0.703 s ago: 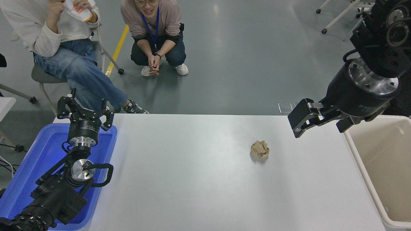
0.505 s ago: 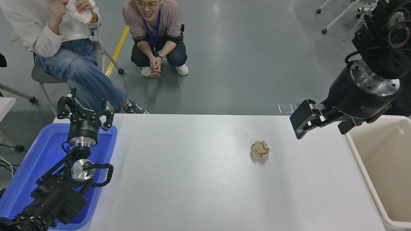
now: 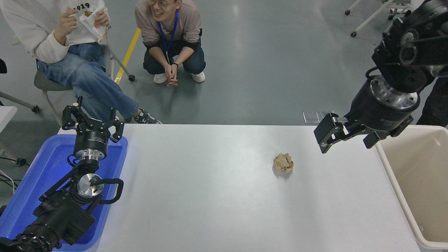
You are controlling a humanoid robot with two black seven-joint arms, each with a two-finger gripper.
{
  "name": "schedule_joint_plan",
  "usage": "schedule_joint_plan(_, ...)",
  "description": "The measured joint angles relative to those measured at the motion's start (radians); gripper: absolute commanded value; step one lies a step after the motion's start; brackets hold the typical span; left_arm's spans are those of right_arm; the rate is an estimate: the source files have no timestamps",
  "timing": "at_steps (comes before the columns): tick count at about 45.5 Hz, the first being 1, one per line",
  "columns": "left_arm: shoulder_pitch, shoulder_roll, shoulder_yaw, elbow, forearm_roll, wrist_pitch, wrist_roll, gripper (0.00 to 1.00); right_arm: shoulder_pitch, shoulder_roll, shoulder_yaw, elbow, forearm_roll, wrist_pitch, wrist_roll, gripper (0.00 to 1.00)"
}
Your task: Pick up paper ball place in dustbin
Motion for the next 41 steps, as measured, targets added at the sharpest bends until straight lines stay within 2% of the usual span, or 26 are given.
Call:
schedule_joint_plan(26, 0.000, 0.000, 0.000, 0.000, 0.000, 0.000, 0.000, 0.99, -0.470, 0.046, 0.130, -0.411, -0.072, -0.200, -0.001, 1.00)
schedule_joint_plan(41, -0.001, 0.000, 0.000, 0.000, 0.000, 0.000, 0.000, 0.99, -0.766, 0.084, 0.311, -0.641, -0.084, -0.266, 0.000, 1.00)
